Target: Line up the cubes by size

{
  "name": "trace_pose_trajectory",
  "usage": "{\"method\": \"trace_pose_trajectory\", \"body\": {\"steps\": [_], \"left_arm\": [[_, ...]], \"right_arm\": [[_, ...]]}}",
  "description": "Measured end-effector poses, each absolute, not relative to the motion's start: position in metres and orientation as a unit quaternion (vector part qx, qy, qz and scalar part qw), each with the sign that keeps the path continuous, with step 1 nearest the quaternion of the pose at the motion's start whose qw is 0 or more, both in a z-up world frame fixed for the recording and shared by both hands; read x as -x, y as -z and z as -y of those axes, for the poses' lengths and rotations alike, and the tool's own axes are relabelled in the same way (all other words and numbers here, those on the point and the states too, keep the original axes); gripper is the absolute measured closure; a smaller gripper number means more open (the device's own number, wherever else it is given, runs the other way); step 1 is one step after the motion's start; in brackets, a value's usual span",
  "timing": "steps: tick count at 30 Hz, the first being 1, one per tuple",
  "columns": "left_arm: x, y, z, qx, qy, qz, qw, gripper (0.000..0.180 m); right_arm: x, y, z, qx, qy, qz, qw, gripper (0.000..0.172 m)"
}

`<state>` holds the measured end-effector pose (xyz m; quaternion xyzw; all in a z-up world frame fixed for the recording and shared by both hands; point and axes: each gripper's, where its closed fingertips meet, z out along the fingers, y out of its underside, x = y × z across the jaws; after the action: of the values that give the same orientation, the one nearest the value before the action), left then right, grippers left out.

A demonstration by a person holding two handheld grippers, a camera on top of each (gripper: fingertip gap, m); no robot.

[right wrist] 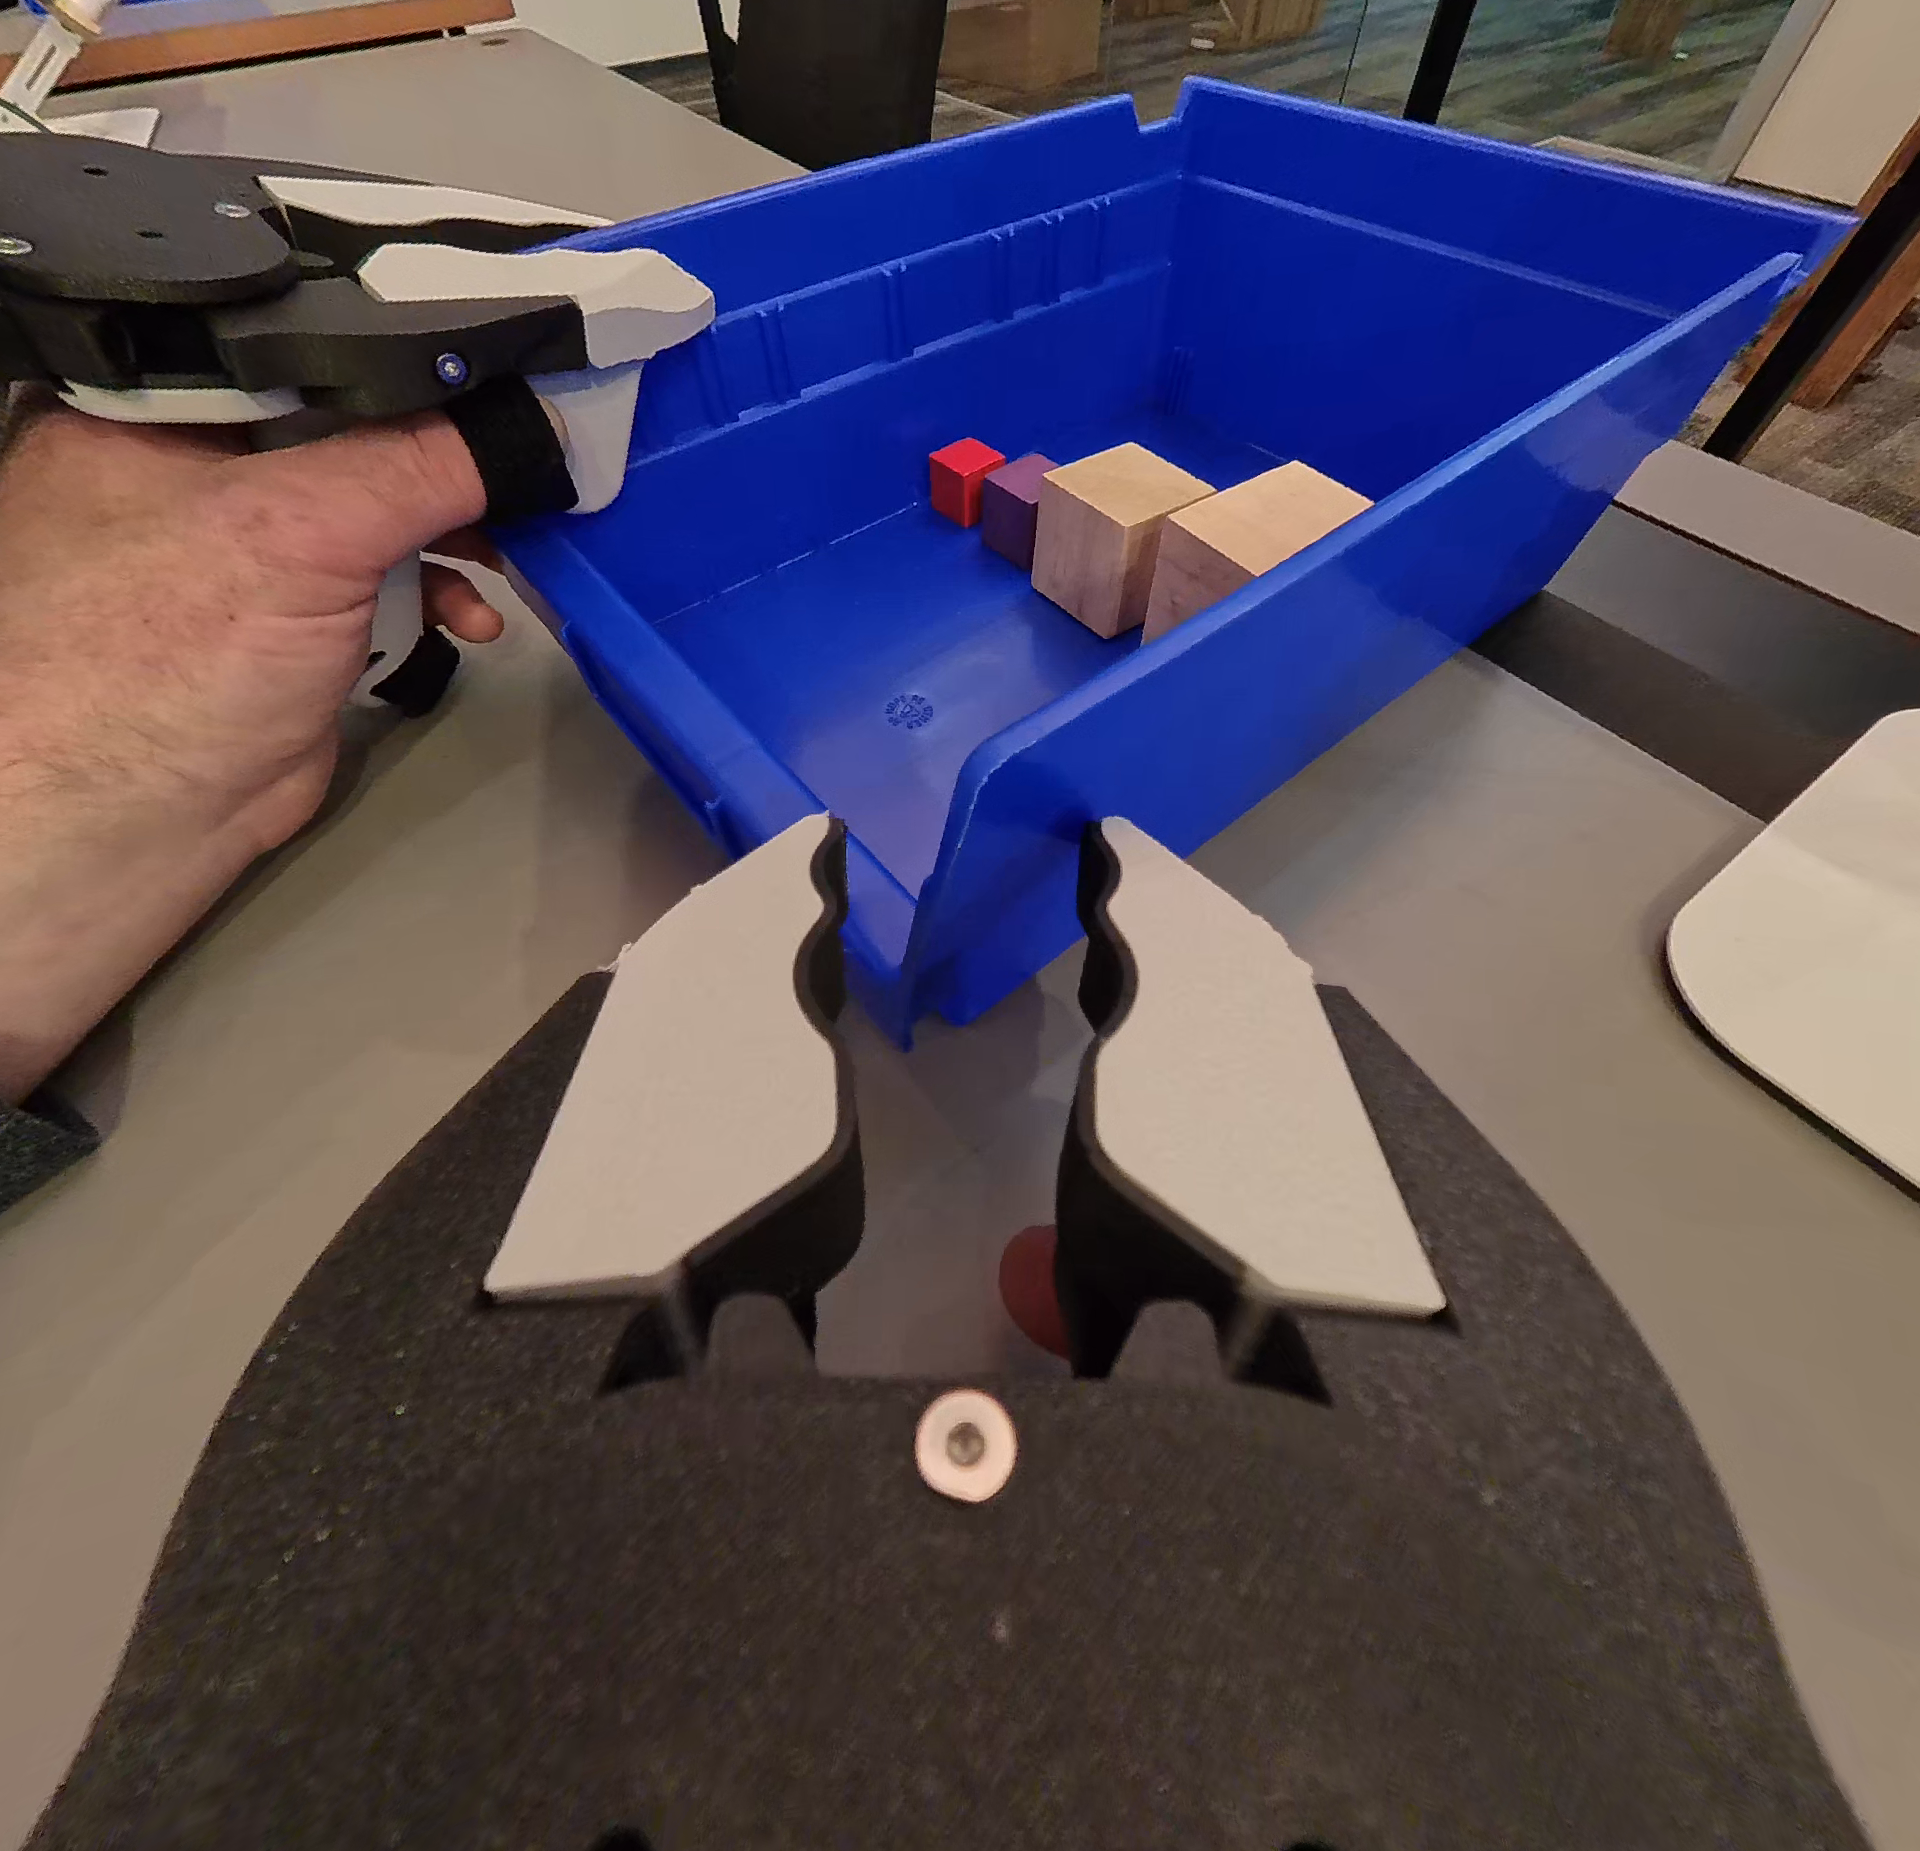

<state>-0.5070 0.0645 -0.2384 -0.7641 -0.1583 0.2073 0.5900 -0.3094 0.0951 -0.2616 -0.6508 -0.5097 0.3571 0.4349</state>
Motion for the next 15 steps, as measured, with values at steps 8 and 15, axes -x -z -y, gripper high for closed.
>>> {"method": "trace_pose_trajectory", "body": {"steps": [8, 15], "left_arm": [[0.508, 0.231, -0.061, 0.747, -0.217, 0.162, 0.606, 0.161], [0.514, 0.228, -0.055, 0.738, -0.22, 0.181, 0.612, 0.148]], "right_arm": [[0.309, 0.26, -0.095, 0.649, -0.365, 0.508, 0.434, 0.124], [0.302, 0.253, -0.102, 0.654, -0.388, 0.475, 0.442, 0.121]]}}
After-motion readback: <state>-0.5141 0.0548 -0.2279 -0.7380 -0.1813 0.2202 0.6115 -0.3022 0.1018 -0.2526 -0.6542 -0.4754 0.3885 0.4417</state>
